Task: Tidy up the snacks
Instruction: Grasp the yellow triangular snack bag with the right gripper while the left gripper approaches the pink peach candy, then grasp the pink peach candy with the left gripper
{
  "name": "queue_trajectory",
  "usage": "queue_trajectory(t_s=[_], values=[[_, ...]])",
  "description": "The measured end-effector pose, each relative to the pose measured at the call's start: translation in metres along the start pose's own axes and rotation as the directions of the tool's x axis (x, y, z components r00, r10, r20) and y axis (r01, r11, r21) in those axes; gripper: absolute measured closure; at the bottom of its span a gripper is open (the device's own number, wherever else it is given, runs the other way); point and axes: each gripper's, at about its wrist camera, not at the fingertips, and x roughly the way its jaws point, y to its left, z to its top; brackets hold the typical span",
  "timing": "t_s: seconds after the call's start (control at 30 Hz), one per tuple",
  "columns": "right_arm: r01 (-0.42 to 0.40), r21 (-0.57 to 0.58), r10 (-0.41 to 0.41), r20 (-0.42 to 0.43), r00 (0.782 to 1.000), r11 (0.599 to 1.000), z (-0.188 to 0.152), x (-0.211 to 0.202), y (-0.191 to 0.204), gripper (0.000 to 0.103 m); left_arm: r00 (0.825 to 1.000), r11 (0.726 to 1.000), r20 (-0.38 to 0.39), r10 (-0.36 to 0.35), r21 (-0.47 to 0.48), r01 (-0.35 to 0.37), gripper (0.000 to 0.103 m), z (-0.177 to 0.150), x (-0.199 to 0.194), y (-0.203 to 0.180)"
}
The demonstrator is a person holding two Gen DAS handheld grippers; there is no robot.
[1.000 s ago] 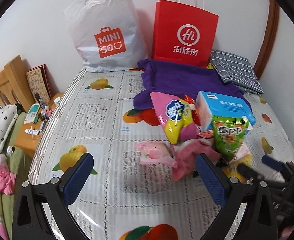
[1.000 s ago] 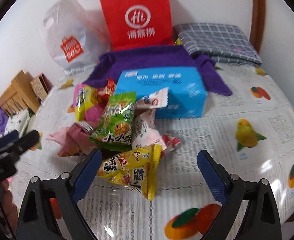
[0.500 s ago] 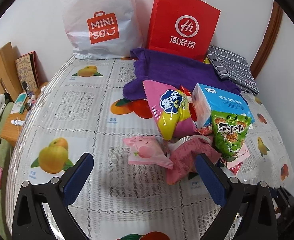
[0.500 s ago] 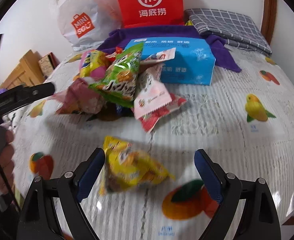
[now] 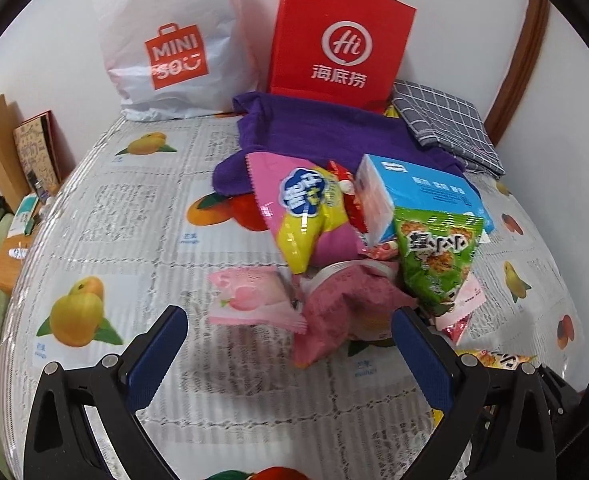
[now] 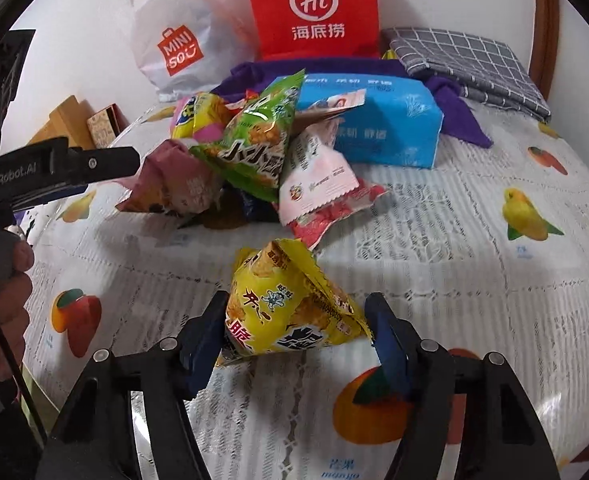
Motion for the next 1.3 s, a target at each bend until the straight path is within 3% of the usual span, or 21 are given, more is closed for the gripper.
queue_trajectory(t_s=[0.1, 0.3, 0.43, 0.57, 0.77, 1.1, 1.3], values=[[0.034, -0.007, -0.034, 0.026, 0.999, 0.999, -0.001, -0.003, -0.010, 0.037, 1.000, 0.999, -0.014, -0.028, 0.018, 0.028, 0.001, 0.001, 0.007, -0.010], [0.132, 0.001, -0.132, 0.066, 0.989, 0.991, -0.001, -0.007, -0.041, 0.037, 0.999, 0.998, -0.034, 0.006, 0.064, -0.004, 0.001, 0.000, 0.026, -0.025], [0.146, 0.026, -0.147, 0.082, 0.986, 0.989, 0.003, -0.005, -0.061, 0.037, 0.999, 0.996, -0.027, 0.020, 0.089, -0.018, 0.001, 0.002, 0.033, -0.031], [0.161, 0.035, -0.164, 0.096, 0.982, 0.986, 0.009, 0.001, -0.069, 0.037, 0.999, 0.997, -0.042, -0.007, 0.071, 0.010, 0.012, 0.002, 0.034, -0.024], [0.102, 0.069, -0.108, 0.094, 0.990, 0.992, 0.009, 0.006, -0.080, 0.037, 0.998, 0.998, -0.038, -0.047, 0.034, 0.048, 0.029, -0.005, 0.020, 0.003], [0.082, 0.083, -0.089, 0.097, 0.991, 0.993, 0.006, 0.006, -0.081, 0.037, 1.000, 1.000, -0.018, 0.017, 0.004, -0.017, 0.027, 0.002, 0.023, 0.026], [0.082, 0.084, -0.090, 0.096, 0.991, 0.993, 0.007, 0.007, -0.082, 0.036, 0.998, 0.998, 0.016, -0.054, -0.019, 0.055, 0.027, 0.005, 0.014, 0.042]])
